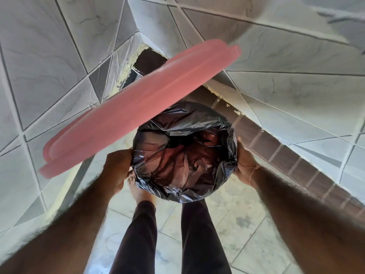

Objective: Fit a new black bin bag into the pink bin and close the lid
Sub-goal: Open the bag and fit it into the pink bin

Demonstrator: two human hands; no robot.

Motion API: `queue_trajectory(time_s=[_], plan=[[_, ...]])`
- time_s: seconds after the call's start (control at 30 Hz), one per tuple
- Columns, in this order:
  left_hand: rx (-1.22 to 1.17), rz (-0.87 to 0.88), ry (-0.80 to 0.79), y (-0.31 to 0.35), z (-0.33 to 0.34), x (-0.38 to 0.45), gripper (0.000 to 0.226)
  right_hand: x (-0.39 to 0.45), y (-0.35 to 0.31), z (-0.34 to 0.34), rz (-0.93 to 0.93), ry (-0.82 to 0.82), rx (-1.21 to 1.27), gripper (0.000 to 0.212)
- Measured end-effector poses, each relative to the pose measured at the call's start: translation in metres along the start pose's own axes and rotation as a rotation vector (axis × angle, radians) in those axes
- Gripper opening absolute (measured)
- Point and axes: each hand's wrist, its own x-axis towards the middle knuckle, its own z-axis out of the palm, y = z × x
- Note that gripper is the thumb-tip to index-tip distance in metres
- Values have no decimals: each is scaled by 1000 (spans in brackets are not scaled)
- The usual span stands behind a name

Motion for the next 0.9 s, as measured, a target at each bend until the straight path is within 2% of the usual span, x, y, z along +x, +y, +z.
queue_trajectory(time_s=[0.1,0.23,0.33,0.37,0.43,0.5,0.57,0.67,0.77,0.83,0.9], plan=[[29,5,120,-18,-3,11,19,-6,8,10,1,-48,148,65],[170,19,139,-16,-2,2,22,-7,6,8,1,-92,148,68],[213,-122,57,-7,-4,-5,21,-9,4,7,15,-123,102,72],[305,-135,8,-7,-8,-4,18,-7,5,5,10,-120,91,73],[545,-116,-67,-7,-16,-6,13,-1,10,0,14,-90,91,77],[665,-50,-109,-16,-19,-7,12,-1,12,0,28,-98,92,73],[519,-31,-140,-29,-18,-12,11,-6,14,5,23,-128,104,66],[37,-167,-94,-47,-13,-20,12,-12,17,6,44,-133,82,64],[-175,-201,12,-55,-17,-15,15,-23,16,4,24,73,-65,56],[-186,-121,42,-48,-23,-17,9,-32,10,4,-155,280,-260,55],[-206,-41,73,-34,-30,-22,11,-44,-3,2,-395,398,-433,54]])
